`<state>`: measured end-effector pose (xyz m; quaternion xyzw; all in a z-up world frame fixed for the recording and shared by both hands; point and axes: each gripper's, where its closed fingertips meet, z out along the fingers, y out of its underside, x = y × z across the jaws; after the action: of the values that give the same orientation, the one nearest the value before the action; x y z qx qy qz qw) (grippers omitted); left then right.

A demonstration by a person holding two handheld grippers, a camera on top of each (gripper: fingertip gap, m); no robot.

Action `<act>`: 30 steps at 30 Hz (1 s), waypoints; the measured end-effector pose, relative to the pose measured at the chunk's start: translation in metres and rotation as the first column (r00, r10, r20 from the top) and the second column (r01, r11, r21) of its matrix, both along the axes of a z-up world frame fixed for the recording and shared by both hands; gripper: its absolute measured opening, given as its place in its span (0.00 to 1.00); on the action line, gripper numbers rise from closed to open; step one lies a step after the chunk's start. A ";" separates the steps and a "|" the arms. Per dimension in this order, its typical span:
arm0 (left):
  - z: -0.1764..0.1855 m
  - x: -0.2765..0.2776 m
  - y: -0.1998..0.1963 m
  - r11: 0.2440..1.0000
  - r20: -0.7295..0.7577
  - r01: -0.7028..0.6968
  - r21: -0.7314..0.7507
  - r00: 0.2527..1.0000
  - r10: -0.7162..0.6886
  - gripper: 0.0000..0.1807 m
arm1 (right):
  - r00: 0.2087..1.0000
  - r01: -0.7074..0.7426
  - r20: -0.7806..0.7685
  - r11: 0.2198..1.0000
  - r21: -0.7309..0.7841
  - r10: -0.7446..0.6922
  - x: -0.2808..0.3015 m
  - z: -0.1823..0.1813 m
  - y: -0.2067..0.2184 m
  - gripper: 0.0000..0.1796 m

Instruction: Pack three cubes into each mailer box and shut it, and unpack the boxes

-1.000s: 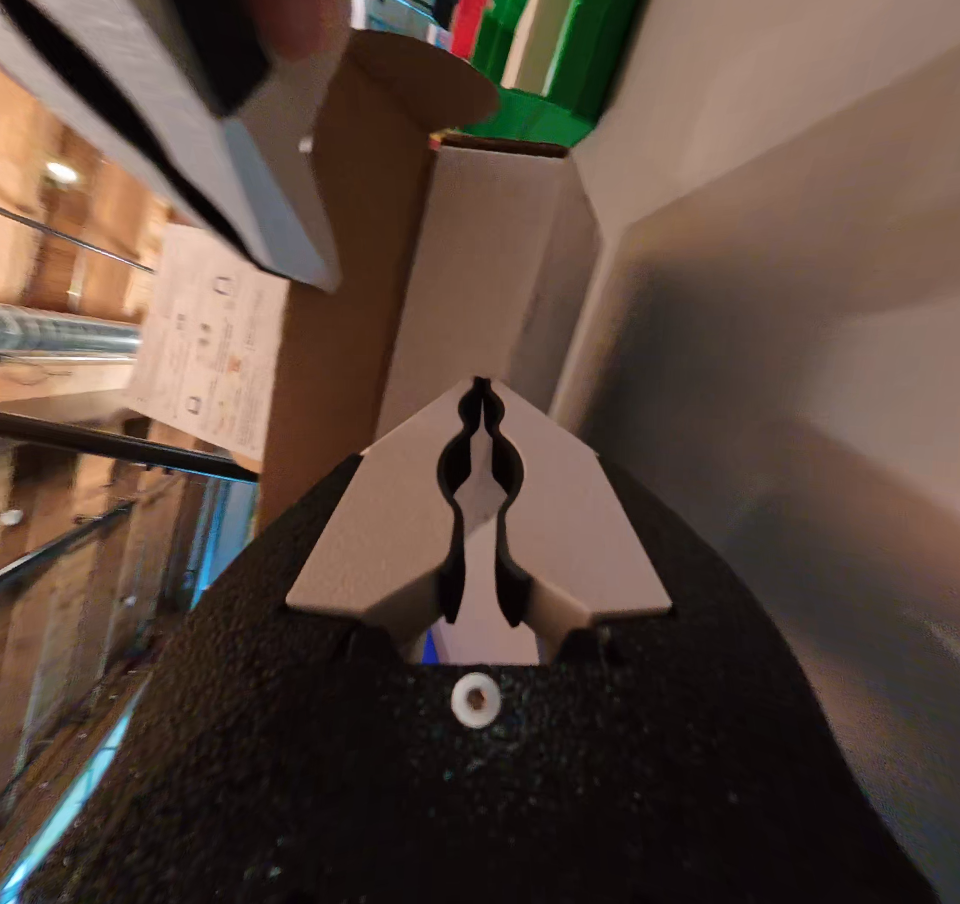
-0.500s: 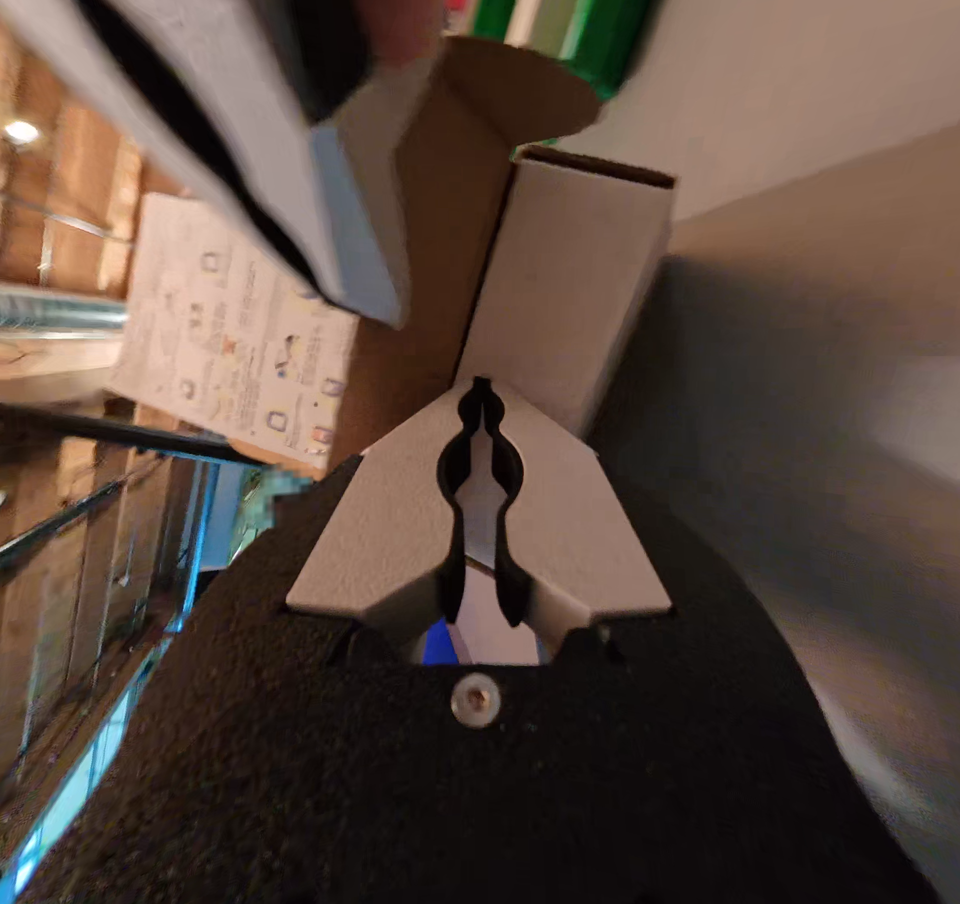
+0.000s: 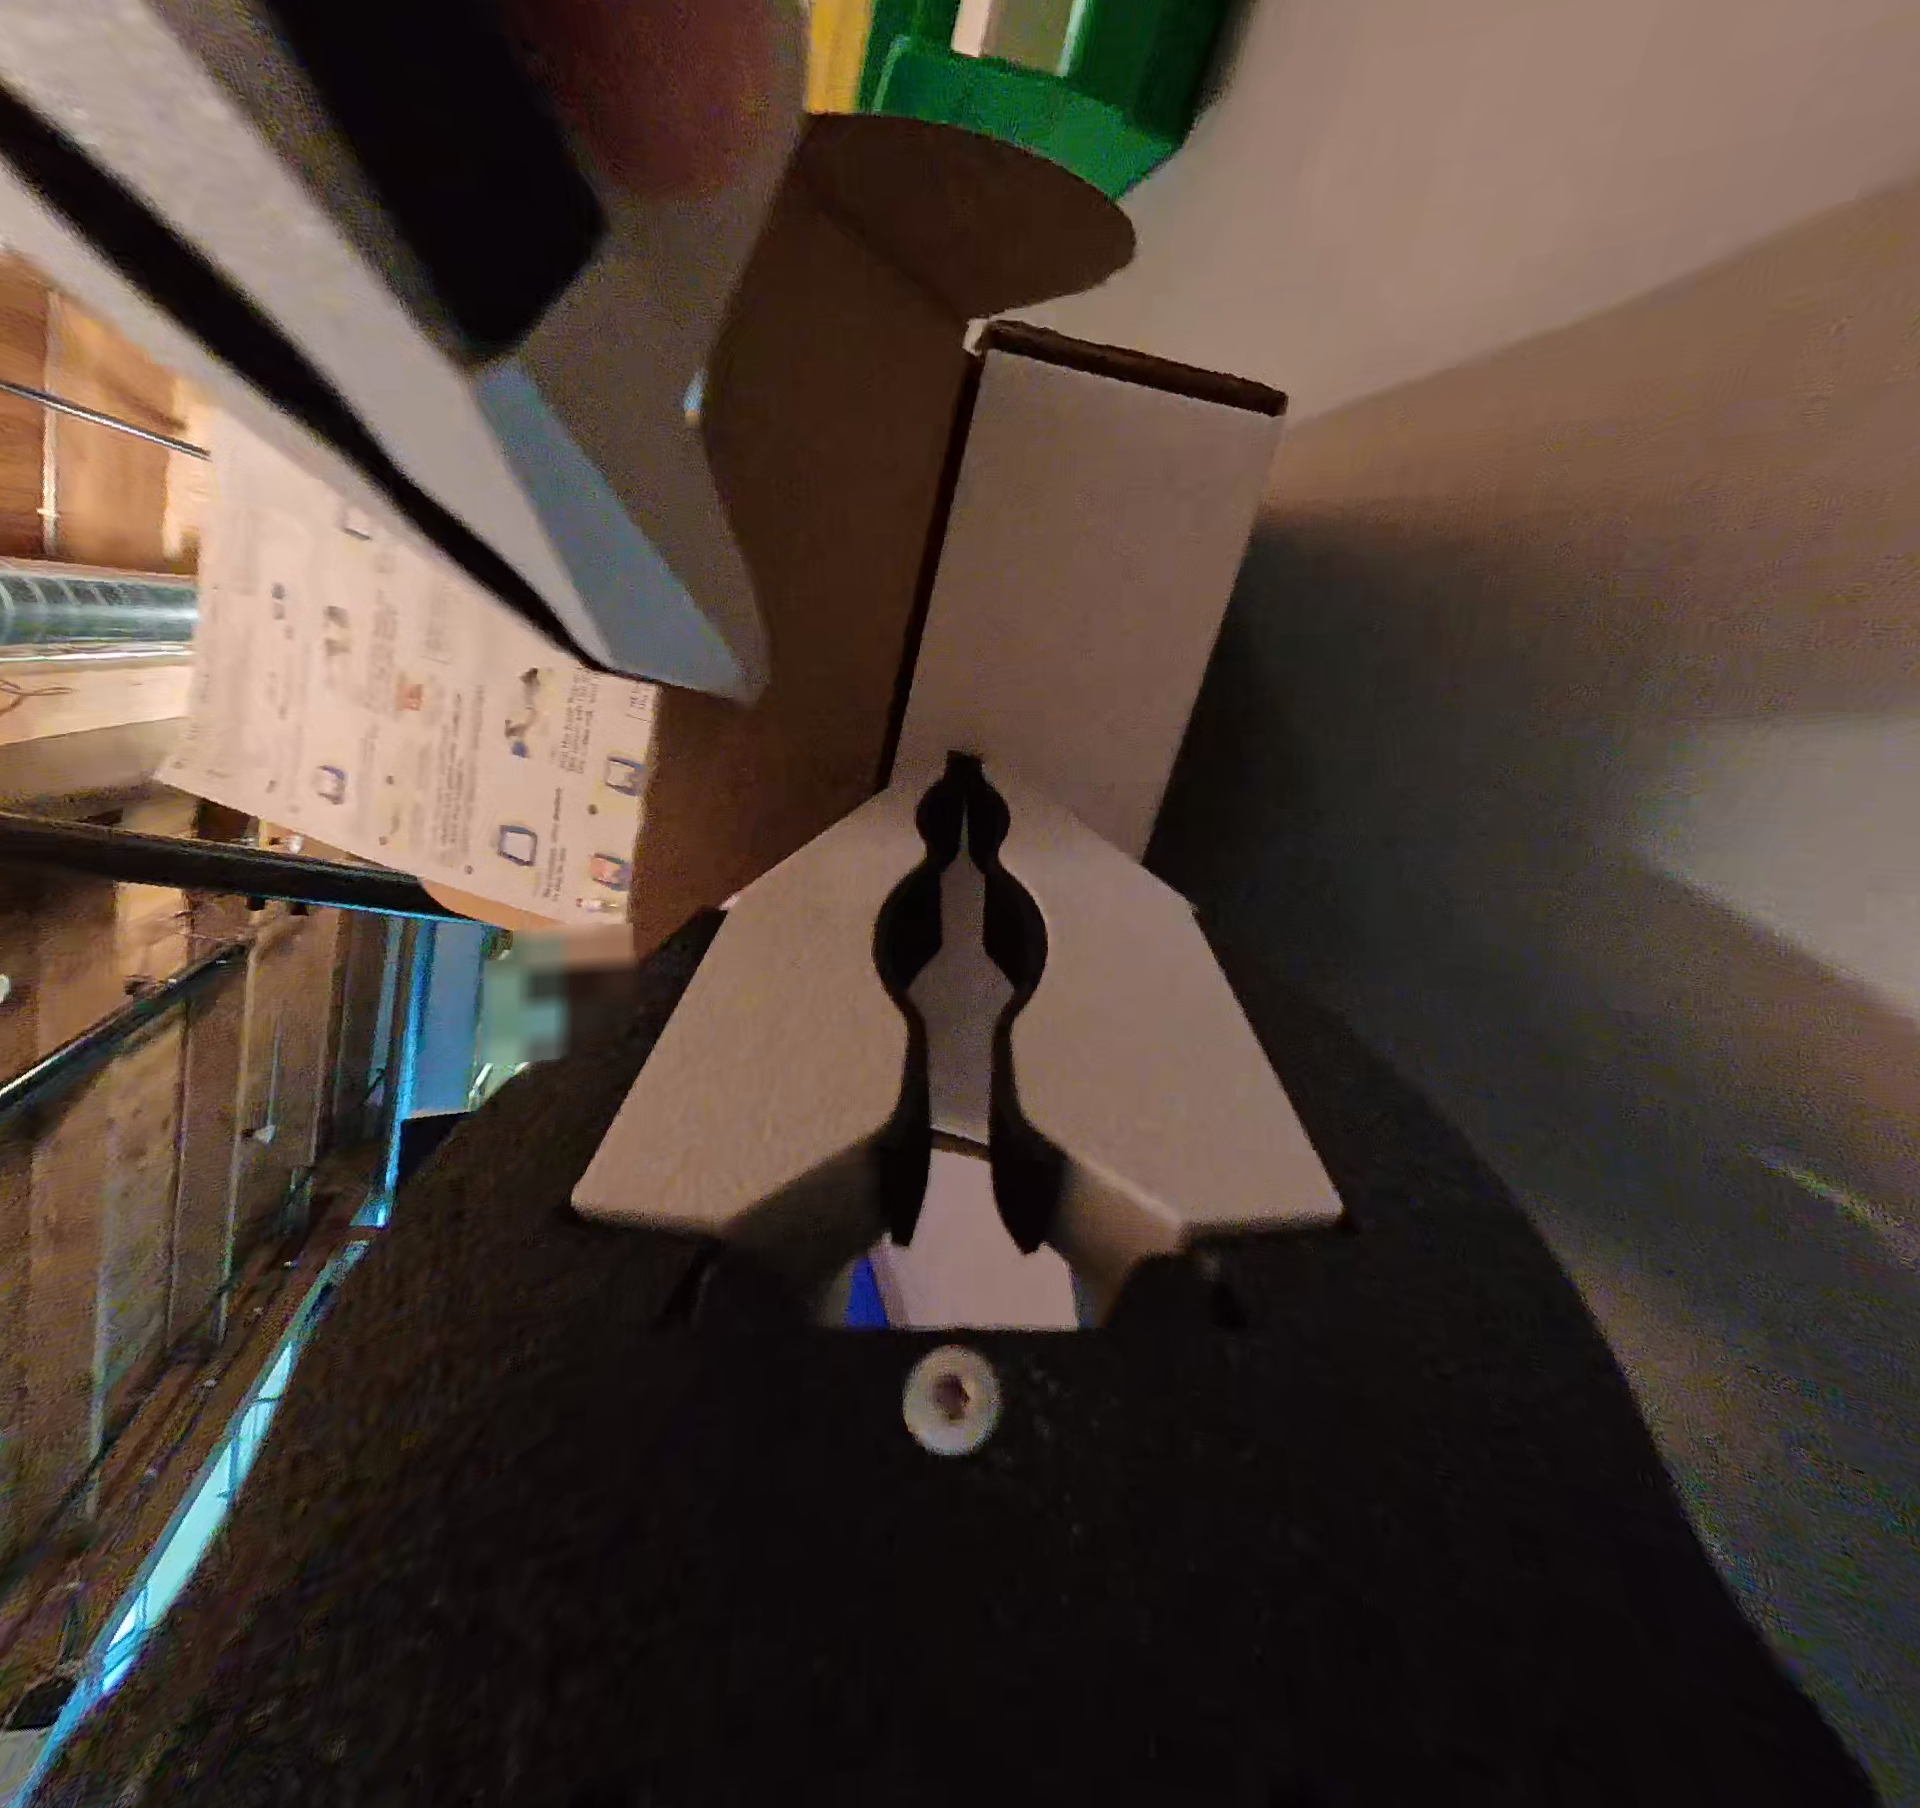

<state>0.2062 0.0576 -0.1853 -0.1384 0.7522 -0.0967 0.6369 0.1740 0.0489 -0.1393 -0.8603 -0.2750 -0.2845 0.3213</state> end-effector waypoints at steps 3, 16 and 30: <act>-0.035 0.001 -0.008 1.000 -0.143 0.011 0.016 0.990 -0.009 0.00 | 1.000 -0.010 -0.025 1.000 0.018 0.011 0.001 0.001 0.003 0.00; -0.021 0.012 0.026 0.983 -0.152 -0.136 -0.121 0.982 0.117 0.00 | 0.999 -0.032 -0.019 0.999 0.038 0.033 0.006 0.014 0.008 0.00; -0.025 -0.004 0.016 0.971 -0.250 -0.142 -0.194 0.964 0.091 0.00 | 0.935 0.223 0.248 0.964 0.147 -0.254 0.180 0.012 0.059 0.03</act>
<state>0.2026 0.0732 -0.2098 -0.2599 0.7994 -0.1206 0.5280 0.3544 0.1084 -0.1270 -0.8213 -0.1919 -0.4494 0.2945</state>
